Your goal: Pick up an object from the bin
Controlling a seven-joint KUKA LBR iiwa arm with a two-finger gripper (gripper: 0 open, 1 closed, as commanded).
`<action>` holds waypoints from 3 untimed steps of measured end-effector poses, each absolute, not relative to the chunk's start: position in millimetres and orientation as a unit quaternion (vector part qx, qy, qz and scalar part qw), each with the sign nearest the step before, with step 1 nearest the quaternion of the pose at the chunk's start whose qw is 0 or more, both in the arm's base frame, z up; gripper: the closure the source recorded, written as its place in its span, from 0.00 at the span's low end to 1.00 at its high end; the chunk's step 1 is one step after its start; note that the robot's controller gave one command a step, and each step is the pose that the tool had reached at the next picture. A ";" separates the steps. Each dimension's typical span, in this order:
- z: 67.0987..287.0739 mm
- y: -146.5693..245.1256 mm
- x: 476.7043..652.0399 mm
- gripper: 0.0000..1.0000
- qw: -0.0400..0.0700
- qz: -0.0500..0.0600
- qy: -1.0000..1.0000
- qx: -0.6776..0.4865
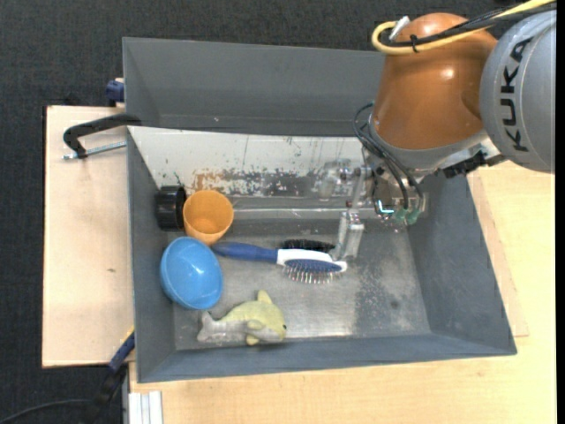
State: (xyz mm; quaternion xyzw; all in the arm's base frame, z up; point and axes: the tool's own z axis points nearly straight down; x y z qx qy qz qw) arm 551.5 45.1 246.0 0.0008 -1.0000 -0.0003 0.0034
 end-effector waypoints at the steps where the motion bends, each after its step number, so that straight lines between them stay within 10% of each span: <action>1: 155.5 58.9 536.6 0.00 0.004 0.000 -0.999 -0.041; 2: 67.1 56.0 561.0 0.00 0.003 0.000 -1.000 0.014; 3: 70.3 56.1 562.2 1.00 0.000 -0.001 -1.000 0.014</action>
Offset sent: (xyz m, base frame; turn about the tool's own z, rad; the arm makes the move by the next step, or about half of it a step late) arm -0.0134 0.0122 -0.0866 0.0850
